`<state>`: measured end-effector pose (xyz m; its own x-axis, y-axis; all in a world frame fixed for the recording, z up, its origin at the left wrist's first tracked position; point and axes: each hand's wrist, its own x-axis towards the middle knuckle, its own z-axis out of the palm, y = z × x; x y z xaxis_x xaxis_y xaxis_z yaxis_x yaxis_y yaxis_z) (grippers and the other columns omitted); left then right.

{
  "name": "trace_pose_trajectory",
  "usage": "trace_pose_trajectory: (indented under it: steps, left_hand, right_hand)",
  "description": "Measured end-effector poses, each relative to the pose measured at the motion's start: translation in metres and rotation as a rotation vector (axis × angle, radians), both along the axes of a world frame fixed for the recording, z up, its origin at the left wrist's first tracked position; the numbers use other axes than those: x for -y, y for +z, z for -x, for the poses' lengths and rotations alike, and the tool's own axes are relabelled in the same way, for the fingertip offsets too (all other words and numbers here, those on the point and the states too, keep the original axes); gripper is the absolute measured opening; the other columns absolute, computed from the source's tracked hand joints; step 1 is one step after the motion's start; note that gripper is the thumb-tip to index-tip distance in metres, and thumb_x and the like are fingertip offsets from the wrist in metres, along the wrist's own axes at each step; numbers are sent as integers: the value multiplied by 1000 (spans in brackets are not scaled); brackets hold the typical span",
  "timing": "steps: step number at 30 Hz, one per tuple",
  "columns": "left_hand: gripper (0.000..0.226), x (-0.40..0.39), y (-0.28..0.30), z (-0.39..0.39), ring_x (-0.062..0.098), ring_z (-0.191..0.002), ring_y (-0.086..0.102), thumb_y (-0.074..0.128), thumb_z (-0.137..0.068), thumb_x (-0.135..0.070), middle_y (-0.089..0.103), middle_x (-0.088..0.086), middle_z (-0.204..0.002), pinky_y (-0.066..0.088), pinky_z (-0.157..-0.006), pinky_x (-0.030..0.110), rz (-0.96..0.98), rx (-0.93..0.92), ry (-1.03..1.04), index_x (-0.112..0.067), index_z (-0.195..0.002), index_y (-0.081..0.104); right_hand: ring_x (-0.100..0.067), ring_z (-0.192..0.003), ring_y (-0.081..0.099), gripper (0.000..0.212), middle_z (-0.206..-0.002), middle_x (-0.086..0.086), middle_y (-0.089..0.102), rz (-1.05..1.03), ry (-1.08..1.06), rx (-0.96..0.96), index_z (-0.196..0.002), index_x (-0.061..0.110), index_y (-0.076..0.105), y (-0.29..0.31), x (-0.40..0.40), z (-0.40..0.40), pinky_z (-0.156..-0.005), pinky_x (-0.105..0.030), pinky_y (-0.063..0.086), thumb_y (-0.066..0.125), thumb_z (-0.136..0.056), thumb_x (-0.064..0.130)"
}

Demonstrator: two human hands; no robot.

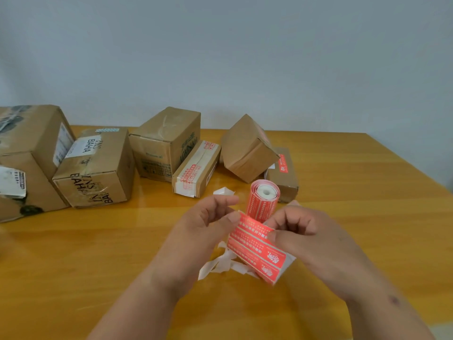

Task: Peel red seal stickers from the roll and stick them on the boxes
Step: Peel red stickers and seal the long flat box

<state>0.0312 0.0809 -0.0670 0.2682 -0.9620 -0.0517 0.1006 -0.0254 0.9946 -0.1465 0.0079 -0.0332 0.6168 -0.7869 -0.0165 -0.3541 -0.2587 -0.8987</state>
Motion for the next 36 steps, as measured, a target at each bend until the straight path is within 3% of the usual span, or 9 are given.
trace_pose_trajectory:
  steps: [3,5,9,13,16,18,23,29,36]
  left_hand:
    - [17,-2,12,0,4,-93,67,67,-83,-26,69,-9,-95,54,-68,17,-4,107,-101,-28,-99,71]
    - [6,-1,16,0,7,-88,69,67,-85,-20,71,-5,-90,53,-68,18,8,129,-91,-22,-87,72]
    - [3,1,7,-2,12,-82,69,68,-77,-20,72,-1,-82,53,-66,21,27,-120,70,-19,-74,70]
    - [8,-1,-2,-2,18,-91,68,70,-70,-20,72,5,-90,54,-69,27,-19,-268,122,-17,-77,69]
    - [5,-6,4,-1,14,-86,70,66,-84,-12,73,1,-86,54,-67,20,-38,-144,74,-13,-88,67]
    - [9,-7,12,0,7,-85,70,65,-87,-22,73,-5,-85,54,-66,17,-44,-21,50,-19,-95,66]
    - [17,-7,26,3,-2,-81,68,60,-85,-45,71,-14,-86,55,-66,14,-32,322,57,-39,-100,58]
    - [24,-7,32,6,8,-70,70,65,-81,-41,72,-1,-78,53,-61,14,-19,239,11,-17,-86,63]
    - [20,-9,31,6,10,-73,72,63,-85,-38,72,-4,-77,50,-61,15,-98,179,-47,-18,-87,63]
  right_hand:
    - [-14,-69,67,11,-76,1,69,15,-9,-44,-75,21,68,5,1,-4,-57,-18,49,65,-84,15]
    - [-10,-72,69,6,-80,4,70,-10,-59,18,-80,24,69,5,1,-8,-59,-20,51,69,-83,19]
    - [-20,-81,72,21,-88,-4,73,-231,-143,248,-88,20,71,0,-1,-10,-68,-32,54,75,-69,29]
    - [-17,-78,69,7,-83,0,73,-149,-165,155,-76,24,69,-8,-2,-13,-67,-30,50,70,-82,27]
    - [-5,-69,64,15,-79,7,70,-32,-144,37,-76,23,64,-4,0,-13,-58,-18,46,62,-90,27]
    - [-1,-63,59,18,-77,7,67,80,-90,-48,-76,21,60,4,2,-13,-52,-11,42,58,-93,27]
    - [-2,-58,50,19,-70,16,60,299,26,-183,-76,20,57,20,7,-13,-53,-14,39,55,-94,23]
    - [-4,-65,61,17,-76,7,66,347,130,-311,-78,27,62,26,3,-19,-53,-20,46,55,-92,33]
    - [4,-70,61,19,-74,11,63,344,131,-299,-72,31,56,20,1,-21,-53,-12,43,56,-90,38]
